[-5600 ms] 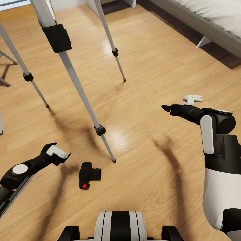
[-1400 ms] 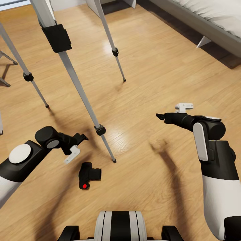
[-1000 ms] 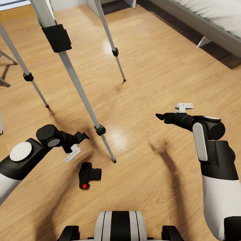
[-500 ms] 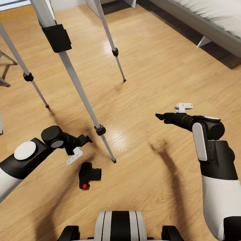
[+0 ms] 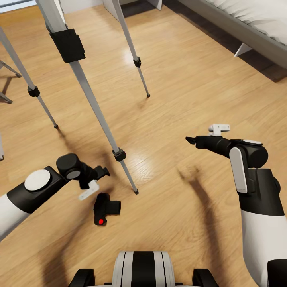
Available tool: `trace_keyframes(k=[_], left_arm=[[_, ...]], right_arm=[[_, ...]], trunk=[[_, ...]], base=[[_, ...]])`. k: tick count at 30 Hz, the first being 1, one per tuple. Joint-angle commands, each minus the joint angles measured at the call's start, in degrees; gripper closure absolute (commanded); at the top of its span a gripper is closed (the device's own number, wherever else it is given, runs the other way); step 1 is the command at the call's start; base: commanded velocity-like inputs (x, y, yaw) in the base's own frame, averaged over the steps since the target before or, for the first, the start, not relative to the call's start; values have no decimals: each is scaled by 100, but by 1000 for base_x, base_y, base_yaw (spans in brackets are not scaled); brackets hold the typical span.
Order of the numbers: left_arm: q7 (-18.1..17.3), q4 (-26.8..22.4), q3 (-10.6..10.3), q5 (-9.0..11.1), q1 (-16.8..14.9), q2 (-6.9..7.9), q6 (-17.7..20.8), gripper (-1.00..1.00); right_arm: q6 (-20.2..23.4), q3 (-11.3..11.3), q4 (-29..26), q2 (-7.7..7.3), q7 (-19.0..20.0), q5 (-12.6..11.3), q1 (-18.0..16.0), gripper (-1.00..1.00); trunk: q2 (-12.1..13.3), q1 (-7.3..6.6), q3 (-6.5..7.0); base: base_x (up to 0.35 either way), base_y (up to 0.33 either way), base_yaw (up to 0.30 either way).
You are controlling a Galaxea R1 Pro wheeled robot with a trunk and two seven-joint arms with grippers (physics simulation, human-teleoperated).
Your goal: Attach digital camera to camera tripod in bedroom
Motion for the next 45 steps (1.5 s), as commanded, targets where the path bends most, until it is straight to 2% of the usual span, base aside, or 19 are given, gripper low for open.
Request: trace_keyframes(k=[1,2,5,6,9,10,13,16,23,39,45], left_arm=[[-5,12,-136,-17,-48,6,-34,-100],[-5,12,-136,-17,-48,6,-34,-100],[-17,64,-539,-10,-202,13,-36,-100],[-17,64,-539,-10,-202,13,-36,-100],[-26,125,-936,-6,-365,18,-35,-100],[-26,125,-936,-6,-365,18,-35,-100],[-38,181,-1236,-4,-492,16,-32,-100],[-47,207,-1360,-5,-543,17,-31,-100],[-47,193,-1508,-18,-608,17,-31,-100],[36,245,-1598,-97,-805,-30,-38,-100],[119,277,-1742,-118,-864,-35,-80,-100]], right_arm=[[26,-6,-3,-1,12,-6,11,-100],[26,-6,-3,-1,12,-6,11,-100],[26,-6,-3,-4,3,-5,39,-100],[26,-6,-3,-4,3,-5,39,-100],[26,-9,-3,-5,-8,-4,58,-100],[26,-9,-3,-5,-8,-4,58,-100],[26,-22,-3,-11,-13,-3,79,-100],[26,-30,-3,-15,-15,-3,99,-100],[26,-41,-3,-21,-15,-5,171,-100],[26,-53,-3,-25,-6,-6,321,-100],[26,-70,-3,-39,-6,-7,333,-100]], trunk=[[-1,-1,-3],[-1,-1,-3],[-1,-1,-3],[-1,-1,-3],[-1,-1,-3],[-1,-1,-3],[-1,-1,-3],[-1,-1,-3],[-1,-1,-3],[-1,-1,-3],[-1,-1,-3]], base=[[0,0,0],[0,0,0],[0,0,0],[0,0,0],[0,0,0],[0,0,0],[0,0,0],[0,0,0],[0,0,0],[0,0,0],[0,0,0]])
